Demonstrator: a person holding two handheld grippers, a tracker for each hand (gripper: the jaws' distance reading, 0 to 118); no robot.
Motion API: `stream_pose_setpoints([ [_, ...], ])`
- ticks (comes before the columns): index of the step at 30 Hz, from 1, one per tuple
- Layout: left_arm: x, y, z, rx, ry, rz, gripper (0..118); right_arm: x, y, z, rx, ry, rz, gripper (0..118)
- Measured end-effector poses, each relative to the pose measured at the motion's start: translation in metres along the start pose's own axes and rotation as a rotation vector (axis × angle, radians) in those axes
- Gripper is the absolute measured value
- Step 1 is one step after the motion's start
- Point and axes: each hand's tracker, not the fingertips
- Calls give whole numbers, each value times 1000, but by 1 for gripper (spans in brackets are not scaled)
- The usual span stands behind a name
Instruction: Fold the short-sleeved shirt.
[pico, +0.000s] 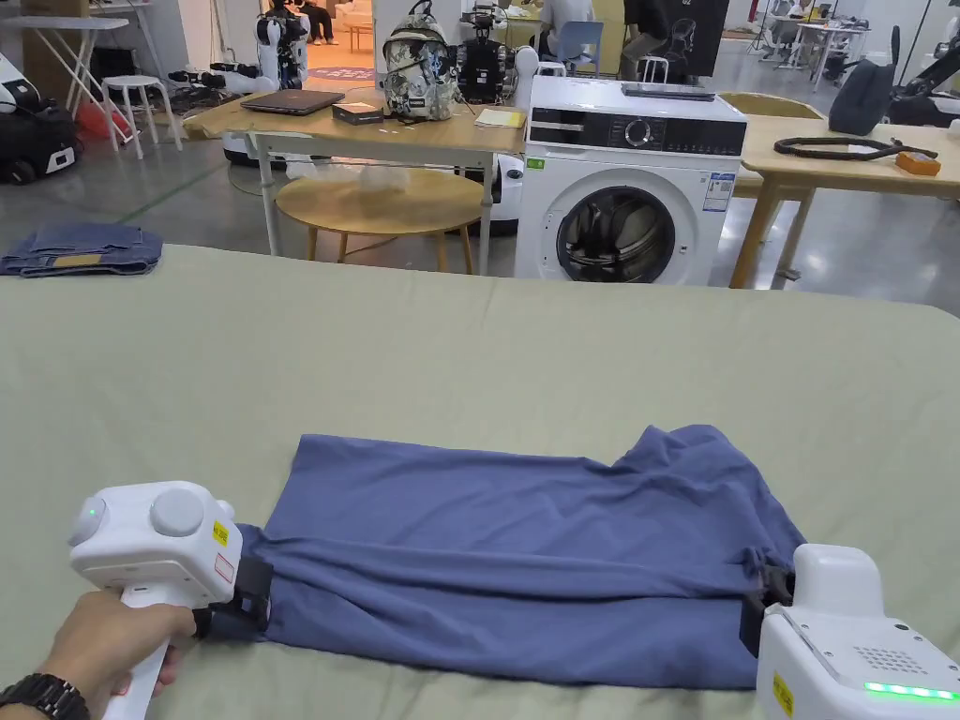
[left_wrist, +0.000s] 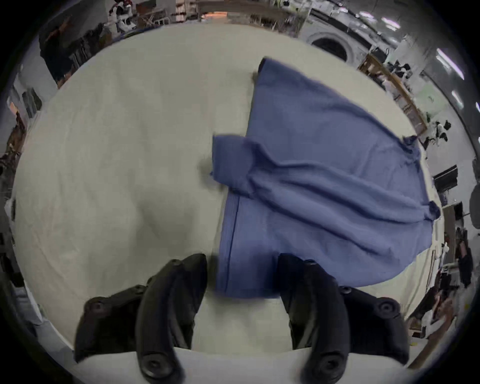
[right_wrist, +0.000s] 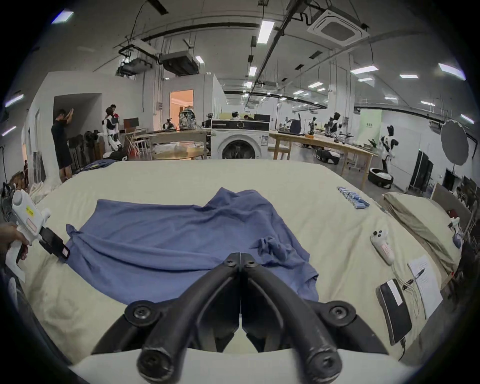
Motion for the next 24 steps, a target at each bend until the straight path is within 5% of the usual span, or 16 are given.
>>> stream_pose_setpoints([
  [2,11,-4,5,21,39,-21,46,3,-2,-1,-11,-7,1,0],
  [6,30,-16,7,42,111,-151,7,12,-7,-4,-35,-16,-14,0],
  [14,12,-45,37,157,13,-117,3,50,-1,-16,-116,-23,-74,0],
  [16,6,-50,42,176,-6,-112,3,66,5,-24,-141,-21,-98,23],
  [18,3,-57,47,199,-17,-103,3,82,6,-39,-183,-23,-104,29],
  [21,-1,-60,51,218,-35,-99,3,96,9,-58,-288,-21,-93,72],
  [24,-5,-59,51,231,-52,-86,3,104,4,-80,-391,-9,-46,72],
])
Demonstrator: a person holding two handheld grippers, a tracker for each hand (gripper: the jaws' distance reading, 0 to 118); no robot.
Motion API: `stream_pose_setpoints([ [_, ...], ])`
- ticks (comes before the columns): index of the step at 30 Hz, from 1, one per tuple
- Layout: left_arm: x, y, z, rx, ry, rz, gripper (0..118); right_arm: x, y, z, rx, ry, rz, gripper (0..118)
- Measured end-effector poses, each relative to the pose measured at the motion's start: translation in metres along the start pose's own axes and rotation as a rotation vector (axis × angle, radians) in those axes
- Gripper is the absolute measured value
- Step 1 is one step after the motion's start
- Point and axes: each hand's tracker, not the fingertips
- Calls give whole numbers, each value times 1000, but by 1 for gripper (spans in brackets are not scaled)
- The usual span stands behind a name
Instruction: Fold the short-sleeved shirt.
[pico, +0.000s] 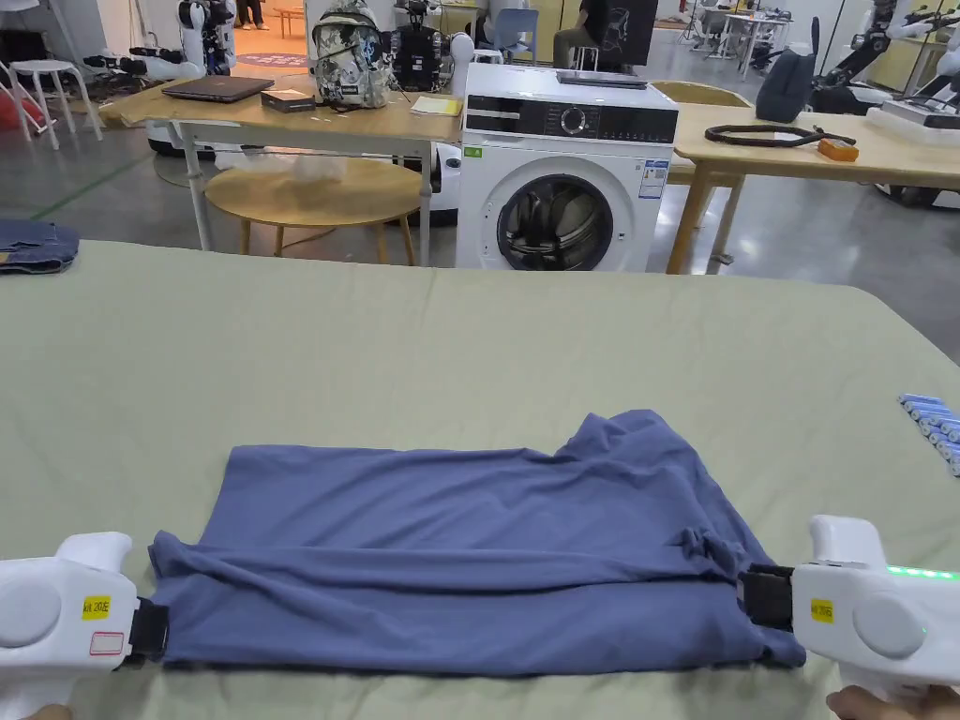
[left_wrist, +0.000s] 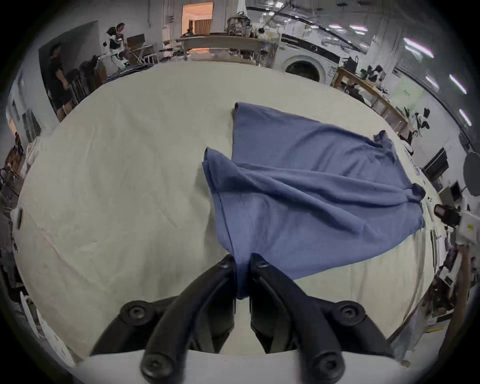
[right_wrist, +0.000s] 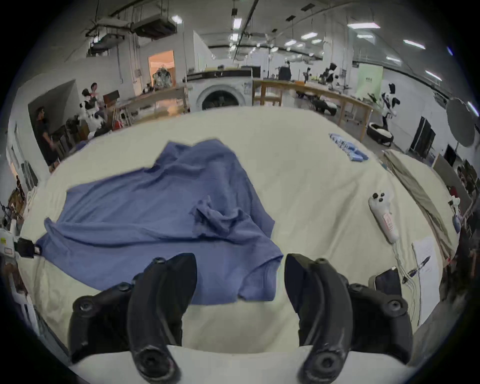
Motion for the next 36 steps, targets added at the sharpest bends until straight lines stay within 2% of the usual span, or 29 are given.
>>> stream_pose_setpoints([
  [2,1,1,0,3,-1,2,3,3,-4,-24,-67,-2,35,72],
  [3,1,1,-1,3,1,-2,3,4,-7,-34,-112,-8,57,68],
  [4,1,2,-1,6,6,-7,3,3,-11,-44,-153,-24,66,52],
  [5,2,2,-1,6,7,-9,3,2,-17,-49,-193,-29,62,28],
  [6,2,2,-1,5,8,-13,3,3,-22,-52,-205,31,44,13],
  [7,3,1,-1,3,10,-15,3,4,-27,-54,-201,113,20,11],
  [8,3,1,-1,3,9,-13,3,3,-30,-52,-177,140,1,9],
  [10,3,0,-2,5,9,-11,3,-8,-32,-45,-146,51,57,6],
  [11,3,-1,-2,5,9,-11,3,-11,-32,-44,-139,57,92,6],
  [17,3,2,11,43,-1,-15,3,-15,-19,-14,-100,31,84,6],
  [22,3,9,40,108,-26,-10,3,-13,-3,27,-19,53,49,6],
  [26,-1,3,65,139,-16,-27,3,-12,-3,58,9,29,76,6],
  [30,-12,-21,78,127,-17,-18,3,-13,-28,89,3,41,77,6],
  [36,-25,-65,63,58,9,-3,3,-22,-83,86,-104,8,119,6],
])
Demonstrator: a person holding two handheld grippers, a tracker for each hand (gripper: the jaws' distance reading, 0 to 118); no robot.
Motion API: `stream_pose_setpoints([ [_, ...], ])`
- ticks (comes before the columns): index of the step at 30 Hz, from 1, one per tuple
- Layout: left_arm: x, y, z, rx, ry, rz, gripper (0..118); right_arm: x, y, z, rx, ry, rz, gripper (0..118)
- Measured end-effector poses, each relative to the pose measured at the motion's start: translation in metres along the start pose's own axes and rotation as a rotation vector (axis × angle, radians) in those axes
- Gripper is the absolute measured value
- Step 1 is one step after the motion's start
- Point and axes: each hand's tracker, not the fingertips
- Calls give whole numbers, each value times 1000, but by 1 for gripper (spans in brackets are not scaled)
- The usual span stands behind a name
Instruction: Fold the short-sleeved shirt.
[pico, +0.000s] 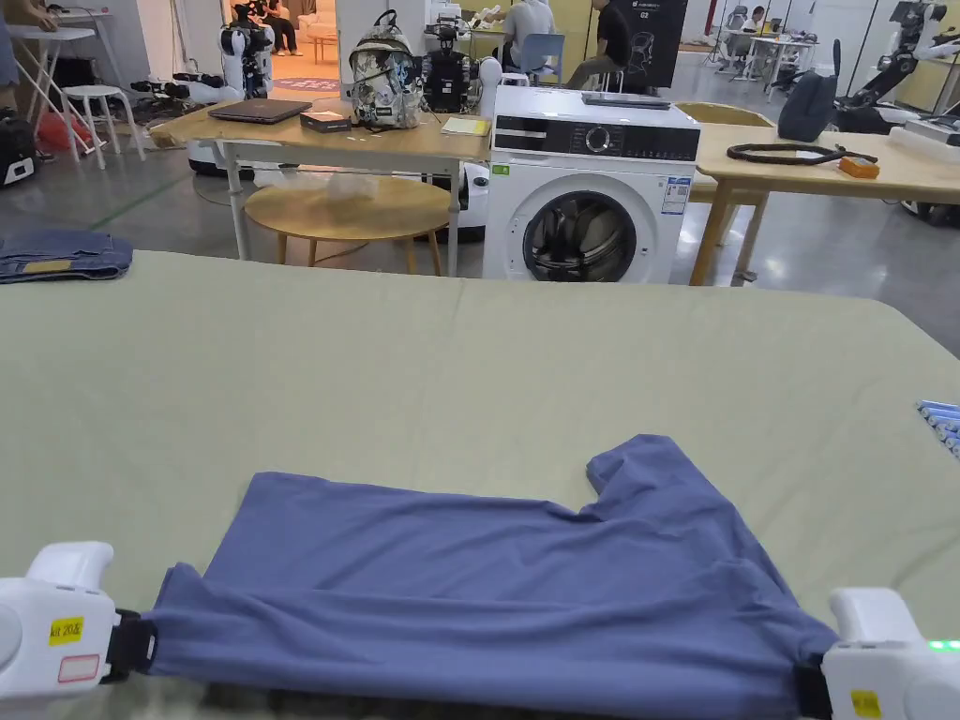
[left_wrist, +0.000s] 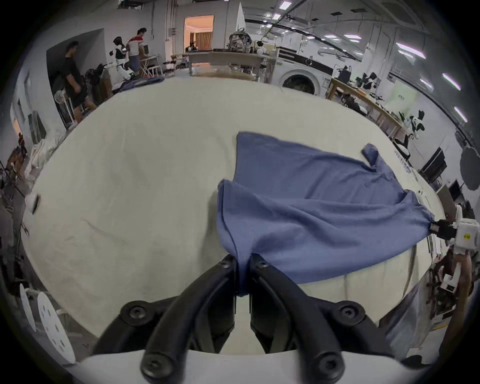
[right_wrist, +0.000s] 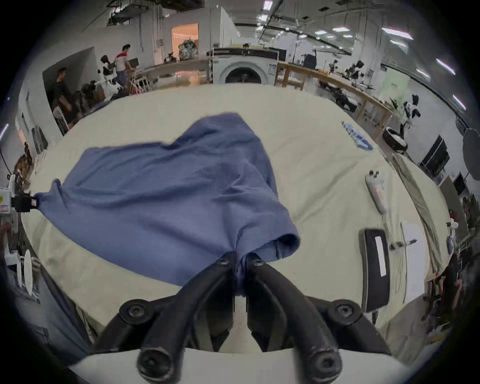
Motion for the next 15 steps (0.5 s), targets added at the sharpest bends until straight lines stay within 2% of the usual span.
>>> stream_pose_setpoints([
  [2,-4,-15,-8,-18,-4,13,3,-5,-18,-15,-49,-45,28,6],
  [10,-10,-45,-39,-79,58,0,3,-14,-43,-47,-68,-74,5,8],
  [11,-9,-45,-39,-70,56,11,3,-15,-42,-47,-63,-77,3,11],
  [14,-8,-40,-37,-68,50,26,3,-17,-39,-48,-55,-91,12,48],
  [15,-8,-38,-35,-68,45,27,3,-17,-37,-46,-50,-102,9,55],
])
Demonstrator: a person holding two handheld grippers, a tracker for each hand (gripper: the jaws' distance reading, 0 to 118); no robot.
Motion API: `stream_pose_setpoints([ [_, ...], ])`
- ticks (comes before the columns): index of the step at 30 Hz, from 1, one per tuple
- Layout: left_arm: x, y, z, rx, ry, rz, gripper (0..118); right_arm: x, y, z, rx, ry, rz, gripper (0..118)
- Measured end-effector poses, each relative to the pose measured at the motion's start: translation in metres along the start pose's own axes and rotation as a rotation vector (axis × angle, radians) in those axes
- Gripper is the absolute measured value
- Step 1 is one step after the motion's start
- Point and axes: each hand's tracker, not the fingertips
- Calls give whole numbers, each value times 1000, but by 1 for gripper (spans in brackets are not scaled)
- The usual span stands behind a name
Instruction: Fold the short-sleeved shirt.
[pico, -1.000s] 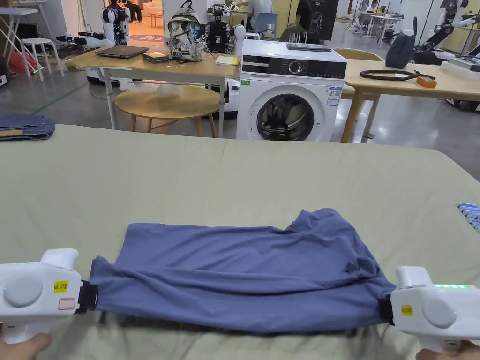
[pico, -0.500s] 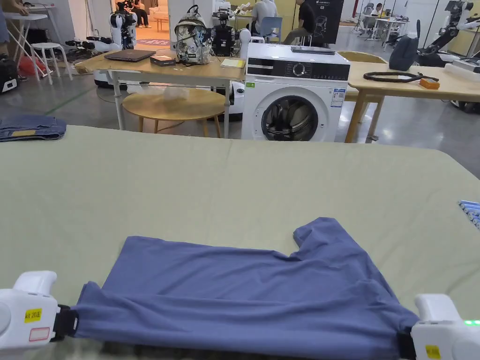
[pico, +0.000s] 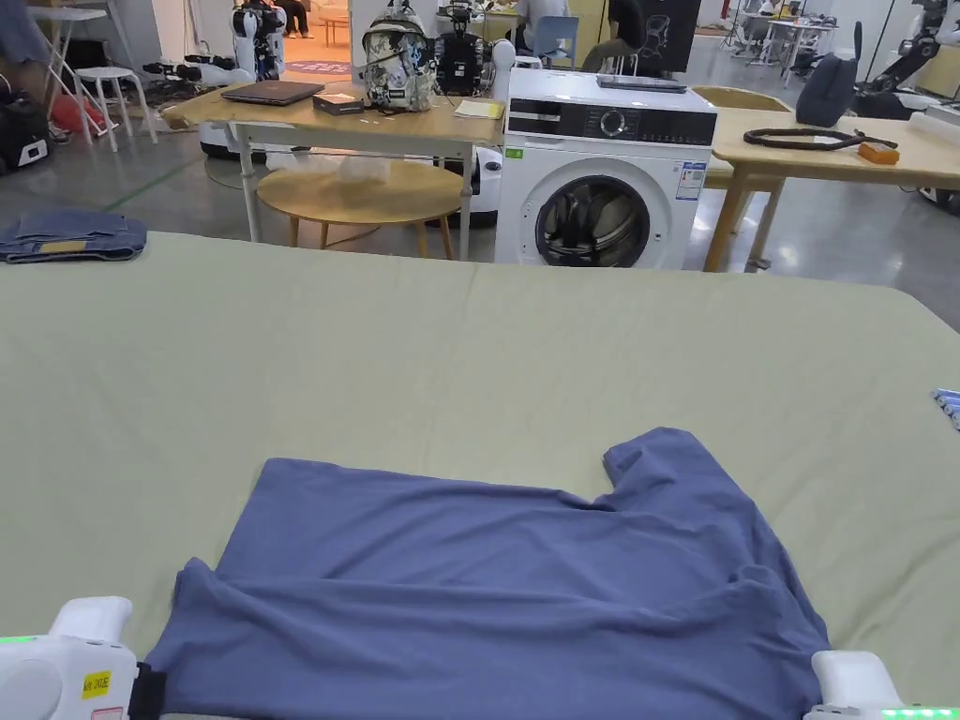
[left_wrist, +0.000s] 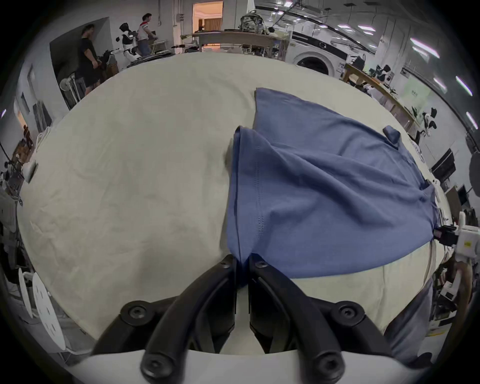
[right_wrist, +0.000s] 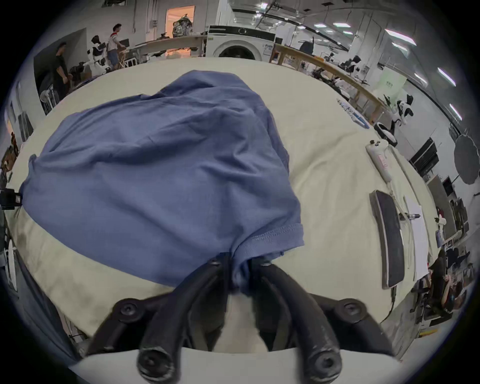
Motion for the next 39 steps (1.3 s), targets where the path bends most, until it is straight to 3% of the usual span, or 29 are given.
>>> stream_pose_setpoints([
  [4,6,8,16,43,-36,8,7,4,16,31,103,-45,-54,56],
  [6,12,15,26,83,-49,19,34,4,28,40,174,-34,-72,61],
  [8,24,23,36,155,-69,0,43,-3,39,53,272,-8,-78,61],
  [14,66,41,55,396,-82,-61,43,-43,63,86,548,20,-109,61],
  [15,73,41,58,442,-79,-68,43,-51,65,89,585,24,-117,56],
  [17,84,43,63,516,-69,-86,42,-66,70,95,651,23,-131,36],
  [18,90,44,65,541,-62,-100,38,-71,72,96,684,30,-133,18],
  [21,104,45,71,643,-37,-141,1,-87,77,101,746,20,-137,0],
  [30,118,75,66,703,-47,-141,0,-102,91,93,792,104,-140,0],
  [39,63,194,-19,342,-82,-75,0,-96,110,61,731,96,-134,0],
])
